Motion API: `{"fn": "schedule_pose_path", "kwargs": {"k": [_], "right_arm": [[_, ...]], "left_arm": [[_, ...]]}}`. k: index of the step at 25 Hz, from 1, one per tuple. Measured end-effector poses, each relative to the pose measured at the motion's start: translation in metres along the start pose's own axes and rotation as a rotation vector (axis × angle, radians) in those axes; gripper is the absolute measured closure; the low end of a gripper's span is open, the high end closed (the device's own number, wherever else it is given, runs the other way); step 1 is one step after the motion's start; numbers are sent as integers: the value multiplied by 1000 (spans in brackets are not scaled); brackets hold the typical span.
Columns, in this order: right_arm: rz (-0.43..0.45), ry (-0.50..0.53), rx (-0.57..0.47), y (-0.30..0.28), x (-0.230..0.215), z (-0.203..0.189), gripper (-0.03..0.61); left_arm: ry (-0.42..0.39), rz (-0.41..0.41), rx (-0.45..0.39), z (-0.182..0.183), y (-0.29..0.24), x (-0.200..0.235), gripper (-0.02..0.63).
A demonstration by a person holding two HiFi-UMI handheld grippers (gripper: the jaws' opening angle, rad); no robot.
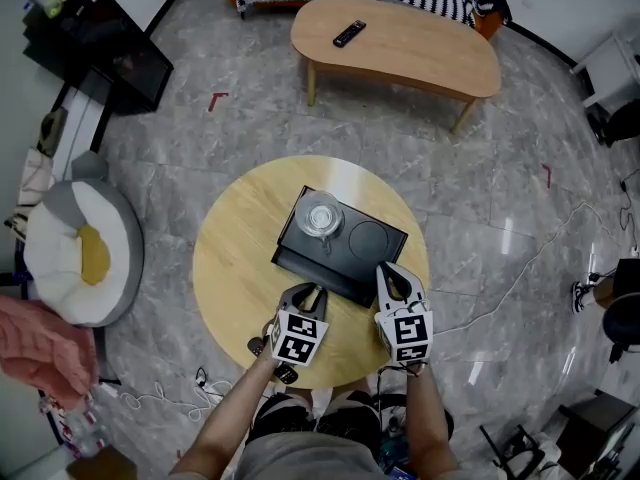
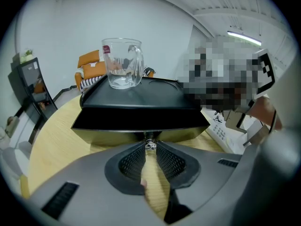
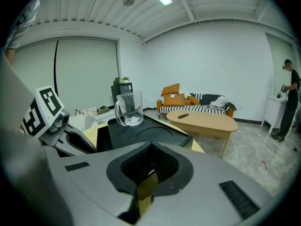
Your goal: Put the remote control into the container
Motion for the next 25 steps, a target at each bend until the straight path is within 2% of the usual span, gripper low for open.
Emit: {"fn": "schedule_pose_path", "kwargs": {"k": [12, 25], "right_arm": [[0, -3, -9, -2, 5, 1, 571], [-4, -7, -13, -4, 3, 0, 571]], "left_arm": [[26, 11, 18, -36, 20, -12, 535], [43, 27, 48, -53, 27, -14, 535]]}}
Point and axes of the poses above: the fingertips, and each gripper's own axes: y backward along the fingers, x to its left, z out of its top, the point moved 7 cm from there along y, backward along the fingers, and after that the axes turned 15 degrees about -z, right-handed, at the moved point
